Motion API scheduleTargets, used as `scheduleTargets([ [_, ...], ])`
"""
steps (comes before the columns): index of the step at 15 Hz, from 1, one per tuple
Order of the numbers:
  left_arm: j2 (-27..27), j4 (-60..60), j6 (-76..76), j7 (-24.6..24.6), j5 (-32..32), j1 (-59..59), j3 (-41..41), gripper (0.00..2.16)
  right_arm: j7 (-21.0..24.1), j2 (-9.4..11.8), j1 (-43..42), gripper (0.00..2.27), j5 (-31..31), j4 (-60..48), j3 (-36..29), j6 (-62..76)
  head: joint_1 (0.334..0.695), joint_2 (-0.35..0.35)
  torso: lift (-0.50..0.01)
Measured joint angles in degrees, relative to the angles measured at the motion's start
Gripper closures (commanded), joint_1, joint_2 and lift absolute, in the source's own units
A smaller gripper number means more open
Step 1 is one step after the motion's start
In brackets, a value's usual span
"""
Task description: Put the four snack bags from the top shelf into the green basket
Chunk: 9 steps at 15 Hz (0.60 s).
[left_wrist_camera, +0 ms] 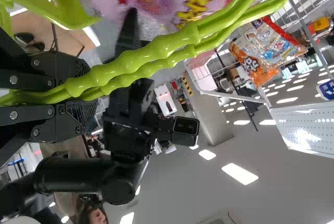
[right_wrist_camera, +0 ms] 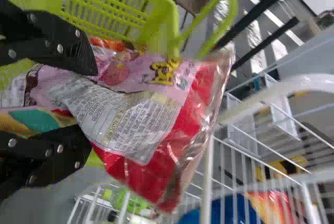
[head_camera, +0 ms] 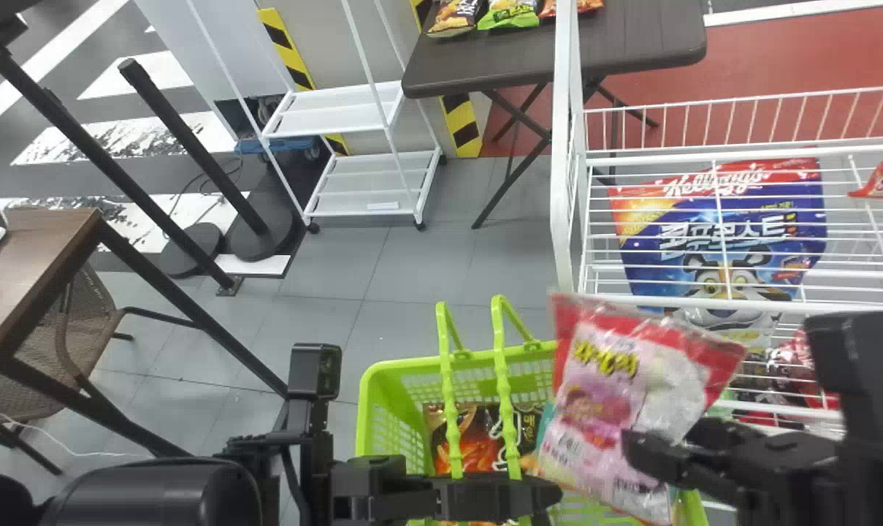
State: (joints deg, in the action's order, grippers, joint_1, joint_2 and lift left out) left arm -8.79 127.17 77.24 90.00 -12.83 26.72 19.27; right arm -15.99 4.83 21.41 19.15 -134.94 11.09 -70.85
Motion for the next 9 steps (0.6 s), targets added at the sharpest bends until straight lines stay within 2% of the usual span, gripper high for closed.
scheduleTargets([
  [1,0.0,-0.1,0.0,0.0,0.0,0.0,0.0,2.15,-0.2,0.0,0.2,0.03,1.4,-0.8,-3.3,1.3,0.695,0.246,0.0],
  [4,0.1,-0.2,-0.1,0.0,0.0,0.1,0.0,2.15,-0.3,-0.3,-1.4,0.03,8.4,-1.6,-14.5,2.2,0.695,0.114,0.0],
  [6,0.3,-0.3,-0.1,0.0,0.0,0.0,-0.2,2.15,-1.9,-0.3,-2.8,0.03,12.0,-0.9,-17.5,0.2,0.695,0.084,0.0],
  [9,0.4,-0.3,-0.1,0.0,0.0,-0.1,-0.2,2.15,0.0,-0.7,-3.5,0.03,9.6,-0.6,-19.7,6.3,0.695,0.033,0.0],
])
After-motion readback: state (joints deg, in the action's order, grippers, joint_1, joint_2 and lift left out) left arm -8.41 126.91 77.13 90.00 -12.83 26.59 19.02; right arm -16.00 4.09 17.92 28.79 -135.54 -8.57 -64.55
